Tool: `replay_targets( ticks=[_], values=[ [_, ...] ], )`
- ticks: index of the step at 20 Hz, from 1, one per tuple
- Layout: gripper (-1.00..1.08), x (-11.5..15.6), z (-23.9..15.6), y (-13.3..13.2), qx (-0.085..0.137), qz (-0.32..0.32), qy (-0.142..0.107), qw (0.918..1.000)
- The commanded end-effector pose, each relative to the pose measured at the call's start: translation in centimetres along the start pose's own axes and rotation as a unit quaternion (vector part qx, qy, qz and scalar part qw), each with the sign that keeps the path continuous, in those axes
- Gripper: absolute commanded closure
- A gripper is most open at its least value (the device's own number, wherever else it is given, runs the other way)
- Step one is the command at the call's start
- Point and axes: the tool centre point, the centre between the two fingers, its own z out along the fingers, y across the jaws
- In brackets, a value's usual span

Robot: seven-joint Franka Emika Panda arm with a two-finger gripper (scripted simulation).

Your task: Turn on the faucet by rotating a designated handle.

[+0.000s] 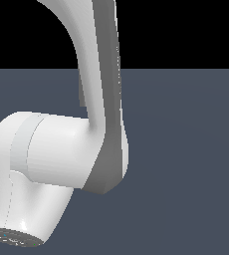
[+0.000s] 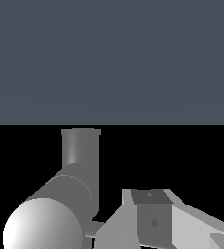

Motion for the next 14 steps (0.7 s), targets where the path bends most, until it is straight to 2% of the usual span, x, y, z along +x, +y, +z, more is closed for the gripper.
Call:
replay_targets(
  ticks=[1, 14],
  values=[
    [1.08, 0.0, 0.0, 0.0, 0.000, 0.000, 0.000, 1.0000],
    [1.08, -4.5, 0.0, -1.3, -0.003, 0.001, -0.006, 1.0000]
  ],
)
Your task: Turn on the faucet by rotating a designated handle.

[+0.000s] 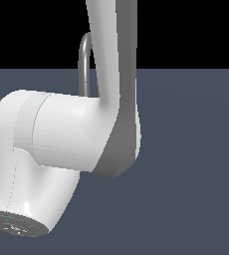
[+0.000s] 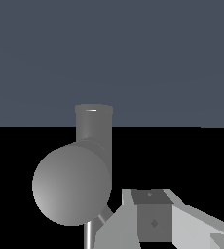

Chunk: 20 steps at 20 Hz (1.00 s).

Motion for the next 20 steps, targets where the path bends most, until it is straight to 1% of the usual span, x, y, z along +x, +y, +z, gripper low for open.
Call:
replay_targets(
  ticks=[1, 2, 3, 16, 17, 18, 20],
  values=[
    [1.08, -2.4, 0.0, -0.1, -0.002, 0.001, -0.017, 0.9999],
    [1.08, -2.4, 0.0, -0.1, -0.002, 0.001, -0.017, 0.9999],
    [1.08, -0.4, 0.0, -0.4, 0.002, 0.000, 0.002, 1.0000],
    [1.08, -3.9, -0.1, -4.3, -0.002, 0.001, -0.016, 0.9999],
    [1.08, -3.9, -0.1, -4.3, -0.002, 0.001, -0.016, 0.9999],
    [1.08, -2.6, -0.5, -2.3, -0.017, 0.003, -0.004, 0.9998],
    [1.08, -2.5, -0.4, -3.3, -0.014, 0.003, -0.006, 0.9999]
  ],
)
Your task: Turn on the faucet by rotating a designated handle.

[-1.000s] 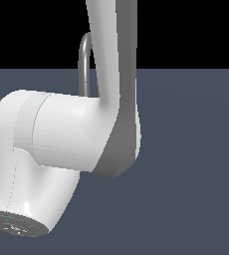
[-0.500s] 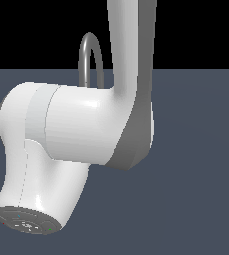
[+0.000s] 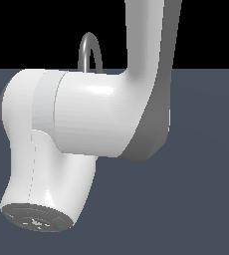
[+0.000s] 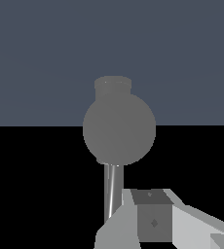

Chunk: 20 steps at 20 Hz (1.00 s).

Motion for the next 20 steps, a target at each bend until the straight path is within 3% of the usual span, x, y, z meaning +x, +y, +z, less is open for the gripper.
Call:
replay_targets(
  ticks=[1, 11, 12, 13, 20],
  values=[
    [1.08, 0.2, 0.1, -1.4, 0.005, -0.002, -0.001, 1.0000],
    [1.08, 0.8, 0.3, -6.2, 0.016, -0.004, -0.011, 0.9998],
    [1.08, 0.8, 0.3, -6.2, 0.016, -0.004, -0.011, 0.9998],
    [1.08, 0.2, 0.0, -3.4, 0.032, 0.012, -0.014, 0.9993],
    [1.08, 2.0, 0.1, -4.9, 0.026, 0.006, -0.013, 0.9995]
  ],
)
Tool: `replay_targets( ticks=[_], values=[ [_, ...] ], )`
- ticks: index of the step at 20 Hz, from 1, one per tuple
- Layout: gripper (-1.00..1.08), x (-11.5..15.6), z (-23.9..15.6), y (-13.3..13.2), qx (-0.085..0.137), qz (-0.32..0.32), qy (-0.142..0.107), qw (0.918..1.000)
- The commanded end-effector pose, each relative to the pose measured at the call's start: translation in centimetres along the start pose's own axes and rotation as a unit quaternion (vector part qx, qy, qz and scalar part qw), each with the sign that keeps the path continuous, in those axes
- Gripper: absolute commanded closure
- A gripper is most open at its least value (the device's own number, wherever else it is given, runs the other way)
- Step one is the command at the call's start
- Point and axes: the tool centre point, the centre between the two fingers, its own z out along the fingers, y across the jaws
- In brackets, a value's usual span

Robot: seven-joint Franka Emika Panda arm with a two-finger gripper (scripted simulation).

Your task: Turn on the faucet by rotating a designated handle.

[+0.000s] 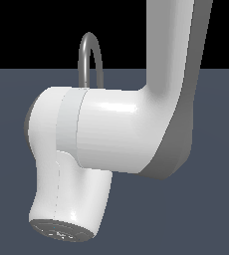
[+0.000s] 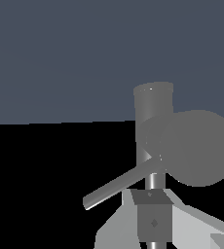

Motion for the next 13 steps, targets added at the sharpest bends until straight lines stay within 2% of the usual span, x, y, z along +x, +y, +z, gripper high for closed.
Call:
replay_targets(
  ticks=[1, 13],
  values=[
    [1.08, 1.2, 0.1, -1.2, -0.008, -0.006, 0.006, 0.9999],
    [1.08, 4.0, 0.4, -3.5, -0.017, -0.015, 0.008, 0.9997]
  ],
)
